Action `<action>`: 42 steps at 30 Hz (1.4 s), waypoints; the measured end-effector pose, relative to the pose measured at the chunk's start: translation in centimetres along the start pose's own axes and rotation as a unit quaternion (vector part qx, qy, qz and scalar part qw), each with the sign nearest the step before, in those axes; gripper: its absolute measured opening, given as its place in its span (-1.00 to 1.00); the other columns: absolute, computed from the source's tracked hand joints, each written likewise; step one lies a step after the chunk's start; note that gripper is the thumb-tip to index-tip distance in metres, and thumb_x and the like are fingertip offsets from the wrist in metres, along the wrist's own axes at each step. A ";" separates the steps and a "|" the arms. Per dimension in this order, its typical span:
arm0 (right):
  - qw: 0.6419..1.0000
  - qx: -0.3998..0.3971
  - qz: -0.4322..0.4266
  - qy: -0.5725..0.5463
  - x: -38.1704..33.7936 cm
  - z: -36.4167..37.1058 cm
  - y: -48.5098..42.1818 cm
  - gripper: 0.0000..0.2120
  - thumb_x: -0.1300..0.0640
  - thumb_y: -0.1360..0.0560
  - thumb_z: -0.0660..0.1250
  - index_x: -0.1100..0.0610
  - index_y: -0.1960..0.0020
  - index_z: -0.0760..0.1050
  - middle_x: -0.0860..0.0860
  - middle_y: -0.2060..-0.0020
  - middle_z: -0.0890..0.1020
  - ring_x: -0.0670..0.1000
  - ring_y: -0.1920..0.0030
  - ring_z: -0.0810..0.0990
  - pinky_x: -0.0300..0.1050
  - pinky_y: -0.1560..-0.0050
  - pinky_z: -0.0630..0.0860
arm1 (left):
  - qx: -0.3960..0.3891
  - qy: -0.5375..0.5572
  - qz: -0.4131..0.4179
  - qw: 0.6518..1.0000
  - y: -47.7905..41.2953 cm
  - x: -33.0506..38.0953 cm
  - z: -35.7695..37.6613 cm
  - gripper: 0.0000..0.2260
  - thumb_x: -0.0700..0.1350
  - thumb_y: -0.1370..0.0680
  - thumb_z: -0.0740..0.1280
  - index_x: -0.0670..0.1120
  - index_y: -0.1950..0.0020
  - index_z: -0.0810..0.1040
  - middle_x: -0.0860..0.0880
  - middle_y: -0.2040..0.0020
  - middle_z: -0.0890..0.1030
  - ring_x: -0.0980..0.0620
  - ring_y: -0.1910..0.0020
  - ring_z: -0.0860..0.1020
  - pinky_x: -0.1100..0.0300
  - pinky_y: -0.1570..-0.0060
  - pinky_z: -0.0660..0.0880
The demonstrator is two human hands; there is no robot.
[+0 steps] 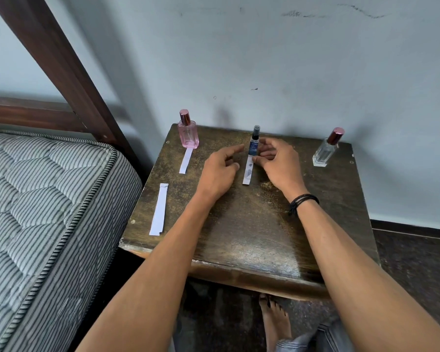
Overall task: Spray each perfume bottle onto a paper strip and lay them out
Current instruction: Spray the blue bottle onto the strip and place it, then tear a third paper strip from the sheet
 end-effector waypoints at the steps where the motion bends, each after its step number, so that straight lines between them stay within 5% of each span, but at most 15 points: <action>1: 1.000 -0.007 0.009 -0.003 0.0 -0.2 0.0 -0.52 0.28 -0.46 0.54 0.18 -0.35 0.55 0.01 -0.03 0.67 -0.09 0.02 0.65 -0.33 -0.06 0.56 | 0.005 -0.006 0.002 1.000 0.3 -0.1 -0.3 -0.53 -0.38 -0.54 0.30 -0.04 -0.39 0.56 0.02 -0.35 0.59 0.12 -0.28 0.54 0.21 -0.37 0.44; 6: 0.998 -0.019 0.055 -0.023 0.0 -1.7 1.1 -0.59 0.30 -0.49 0.50 0.15 -0.32 0.57 0.00 -0.07 0.67 -0.11 -0.02 0.64 -0.30 -0.10 0.53 | 0.019 -0.033 0.034 0.999 2.1 0.3 -1.9 -0.59 -0.34 -0.54 0.34 0.00 -0.32 0.61 0.07 -0.30 0.60 0.31 -0.05 0.56 0.30 -0.25 0.48; 9: 0.998 0.008 0.063 -0.024 0.0 -2.7 2.3 -0.68 0.28 -0.53 0.45 0.12 -0.27 0.61 -0.03 -0.03 0.68 -0.15 -0.01 0.63 -0.37 -0.02 0.48 | 0.046 -0.042 0.048 0.997 3.6 1.0 -3.5 -0.65 -0.32 -0.55 0.36 0.00 -0.27 0.64 0.10 -0.24 0.62 0.23 -0.05 0.59 0.33 -0.18 0.50; 13: 0.996 0.040 0.073 -0.023 -0.6 -3.6 3.9 -0.79 0.27 -0.55 0.42 0.09 -0.16 0.66 -0.04 0.02 0.71 -0.12 -0.01 0.65 -0.18 -0.17 0.56 | 0.127 -0.063 0.060 0.988 5.7 1.5 -6.7 -0.70 -0.32 -0.55 0.35 -0.02 -0.18 0.69 0.12 -0.15 0.63 0.34 0.02 0.58 0.56 0.01 0.43; 17: 0.998 0.024 0.061 -0.009 -2.2 -2.3 6.3 -0.82 0.23 -0.56 0.40 0.06 -0.10 0.70 -0.04 -0.03 0.72 -0.07 -0.05 0.67 -0.09 -0.20 0.58 | 0.209 -0.074 0.035 0.975 7.5 0.2 -10.0 -0.75 -0.29 -0.55 0.37 -0.02 -0.11 0.72 0.08 -0.08 0.67 0.25 0.05 0.60 0.35 -0.06 0.52; 20: 0.999 -0.020 0.030 0.015 -3.6 -0.3 8.4 -0.82 0.21 -0.58 0.38 0.05 -0.10 0.71 -0.08 -0.04 0.72 -0.17 0.04 0.63 -0.32 -0.01 0.52 | 0.228 -0.091 0.019 0.969 8.5 -1.3 -11.7 -0.78 -0.29 -0.57 0.36 -0.05 -0.10 0.71 0.05 -0.07 0.68 0.20 0.04 0.61 0.49 0.02 0.46; 24: 0.993 -0.102 -0.030 0.044 -5.3 3.1 10.6 -0.85 0.14 -0.59 0.40 0.03 -0.12 0.70 -0.13 0.02 0.69 -0.31 0.11 0.58 -0.54 0.21 0.40 | 0.208 -0.088 -0.018 0.974 9.1 -3.6 -14.0 -0.77 -0.27 -0.59 0.34 -0.07 -0.17 0.69 0.05 -0.07 0.69 0.23 0.00 0.59 0.46 -0.04 0.48; 29: 0.975 -0.171 -0.122 0.067 -7.7 6.7 12.1 -0.85 0.13 -0.59 0.41 0.04 -0.13 0.68 -0.11 0.01 0.68 -0.17 0.05 0.62 -0.20 -0.07 0.58 | 0.136 -0.108 -0.034 0.984 8.7 -5.6 -15.0 -0.67 -0.32 -0.57 0.35 -0.01 -0.24 0.66 0.11 -0.03 0.66 0.23 0.03 0.55 0.23 -0.15 0.51; 35: 0.960 -0.207 -0.170 0.086 -9.1 9.7 12.3 -0.77 0.04 -0.55 0.47 0.02 -0.19 0.66 -0.13 0.08 0.58 -0.20 0.19 0.51 -0.19 0.02 0.51 | 0.084 -0.126 -0.022 0.988 8.1 -6.3 -15.7 -0.60 -0.37 -0.56 0.33 0.00 -0.29 0.64 0.10 -0.09 0.63 0.14 -0.11 0.54 0.23 -0.17 0.50; 42: 0.941 -0.232 -0.213 0.121 -10.1 12.3 12.8 -0.60 -0.09 -0.51 0.48 0.03 -0.28 0.61 -0.11 0.03 0.51 -0.06 -0.01 0.47 -0.09 -0.03 0.48 | 0.038 -0.153 0.016 0.987 8.0 -6.3 -15.9 -0.65 -0.34 -0.52 0.42 -0.06 -0.26 0.65 0.03 -0.19 0.66 0.20 -0.13 0.54 0.58 -0.03 0.37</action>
Point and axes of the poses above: each hand's wrist, its own y-axis away from the middle knuckle, its own z-axis out of the palm, x = y × z, the point moved 4 cm from there along -y, towards the middle knuckle
